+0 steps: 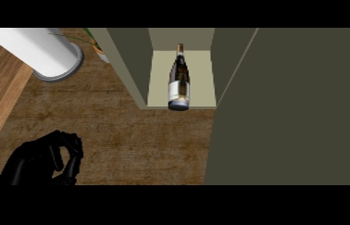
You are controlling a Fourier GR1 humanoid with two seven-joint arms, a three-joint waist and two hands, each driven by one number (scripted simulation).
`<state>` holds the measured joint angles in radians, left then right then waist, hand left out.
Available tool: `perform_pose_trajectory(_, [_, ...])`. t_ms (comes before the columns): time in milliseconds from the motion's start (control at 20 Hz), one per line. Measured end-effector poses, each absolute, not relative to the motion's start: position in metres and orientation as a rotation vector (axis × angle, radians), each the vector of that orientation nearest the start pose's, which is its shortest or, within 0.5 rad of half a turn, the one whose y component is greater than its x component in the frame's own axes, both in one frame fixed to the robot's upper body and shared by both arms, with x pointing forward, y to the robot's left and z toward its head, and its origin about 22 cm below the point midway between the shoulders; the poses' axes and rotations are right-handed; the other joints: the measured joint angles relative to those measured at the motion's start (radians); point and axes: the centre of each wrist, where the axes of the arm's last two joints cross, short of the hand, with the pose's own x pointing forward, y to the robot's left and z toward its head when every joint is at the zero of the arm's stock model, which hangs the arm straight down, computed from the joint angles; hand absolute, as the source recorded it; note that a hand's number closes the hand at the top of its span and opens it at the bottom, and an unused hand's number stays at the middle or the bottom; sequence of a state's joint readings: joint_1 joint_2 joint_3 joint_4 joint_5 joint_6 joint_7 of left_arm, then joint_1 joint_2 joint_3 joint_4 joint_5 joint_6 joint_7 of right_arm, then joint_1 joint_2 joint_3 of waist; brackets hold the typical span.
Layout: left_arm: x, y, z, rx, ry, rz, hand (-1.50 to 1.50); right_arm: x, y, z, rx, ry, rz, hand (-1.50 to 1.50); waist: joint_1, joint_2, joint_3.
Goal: Pick up the wine, place it into the cabinet and close the cabinet
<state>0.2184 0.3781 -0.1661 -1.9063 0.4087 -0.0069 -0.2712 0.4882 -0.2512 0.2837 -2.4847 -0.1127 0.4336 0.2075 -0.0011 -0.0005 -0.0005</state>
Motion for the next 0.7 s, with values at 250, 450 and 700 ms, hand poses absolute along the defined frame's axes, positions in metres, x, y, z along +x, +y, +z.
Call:
perform_pose_trajectory(250, [0.177, 0.285, 0.053, -0.234, -1.883, -0.076, 1.50, 0.105, -0.215, 0.138, 0.459, -1.696, 0.637, 1.50, 0.010, 0.003, 0.000])
perform_pose_trajectory(450, [0.177, 0.302, 0.054, -0.236, -1.879, -0.082, 1.50, 0.110, -0.201, 0.141, 0.544, -1.684, 0.676, 1.50, 0.014, 0.003, 0.000])
perform_pose_trajectory(700, [0.178, 0.314, 0.056, -0.244, -1.876, -0.083, 1.50, 0.123, -0.189, 0.149, 0.580, -1.701, 0.720, 1.50, 0.017, 0.003, -0.001])
